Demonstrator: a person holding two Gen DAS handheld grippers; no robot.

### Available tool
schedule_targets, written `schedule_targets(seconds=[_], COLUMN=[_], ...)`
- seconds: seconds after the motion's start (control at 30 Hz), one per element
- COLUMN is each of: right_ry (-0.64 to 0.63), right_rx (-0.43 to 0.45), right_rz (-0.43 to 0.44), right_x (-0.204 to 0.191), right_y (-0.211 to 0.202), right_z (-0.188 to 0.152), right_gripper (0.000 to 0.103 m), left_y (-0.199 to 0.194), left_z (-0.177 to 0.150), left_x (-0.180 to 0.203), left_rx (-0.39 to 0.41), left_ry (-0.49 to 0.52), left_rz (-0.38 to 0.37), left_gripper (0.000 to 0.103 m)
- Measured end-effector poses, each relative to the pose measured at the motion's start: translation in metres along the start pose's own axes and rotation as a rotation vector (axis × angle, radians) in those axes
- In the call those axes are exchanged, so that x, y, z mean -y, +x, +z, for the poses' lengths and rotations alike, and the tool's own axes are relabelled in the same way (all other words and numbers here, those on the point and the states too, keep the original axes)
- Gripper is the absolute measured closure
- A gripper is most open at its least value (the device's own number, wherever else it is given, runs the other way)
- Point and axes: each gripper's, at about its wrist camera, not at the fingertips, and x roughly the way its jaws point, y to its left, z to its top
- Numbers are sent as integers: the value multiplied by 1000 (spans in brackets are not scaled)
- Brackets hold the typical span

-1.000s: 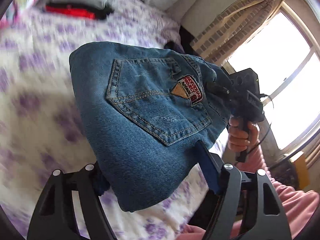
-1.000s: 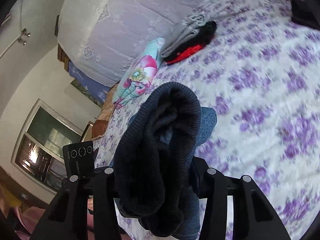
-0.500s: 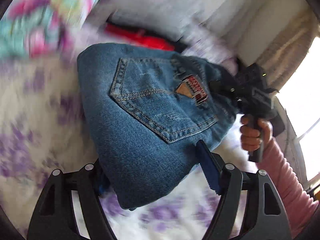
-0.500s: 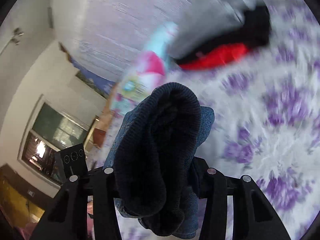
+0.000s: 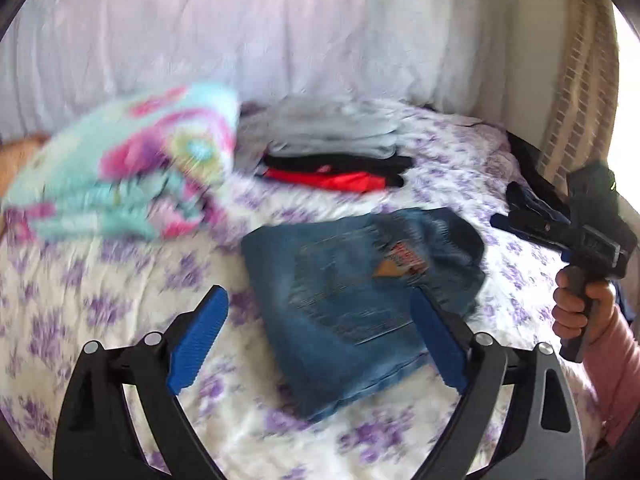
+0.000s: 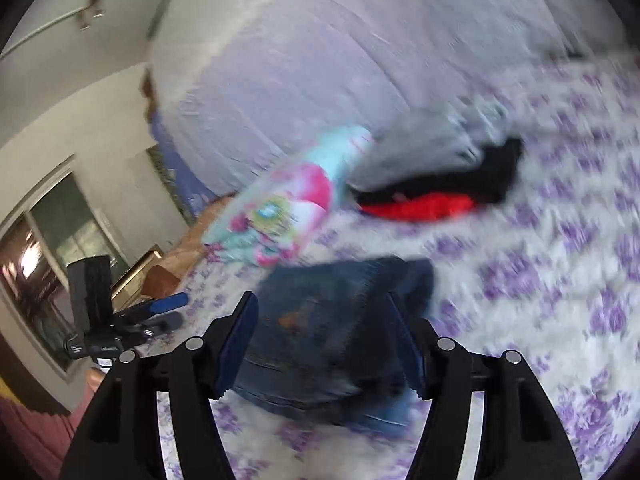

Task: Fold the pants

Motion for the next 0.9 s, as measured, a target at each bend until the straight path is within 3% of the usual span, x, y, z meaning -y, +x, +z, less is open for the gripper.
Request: schedule_targets(seconds=[0.07,0.13,0.17,0.23,0.3,0.4,0.57,0.67,0.9], right_ry=[5,40,56,72,116,161,62,20,-111], right_rx=[-69,-170,-165,-97,-81,-15,75,114,9], right_rz=[16,-83,-115,-94,-123,-115,-273,-363,-542], right_x=[-6,2,9,6,-3,-25,-68,-85,-112], right_y=[22,51,56,49,37,5,-29,-35,-17], right_z=[-6,-21,-31,-34,-31,-34,-60,-82,-113], right_gripper=[34,34,34,34,26,14,6,4,4], left_y=[18,41,63,86,76,45,4,-12,-26], left_z=[-6,-16,-28,-40,-36,-27,-40,-58,-81], left_x=[19,28,28,35,46,47,51,55,47], left_rx=[-44,-117,-199,-252,-231,-174,-100,-70,-57], left_ry=[80,99,99,137,184,108,33,-18,-99], left_rz=[13,26,26,87,132,120,232,263,262], left_gripper=[12,12,12,10,9,7,5,5,5])
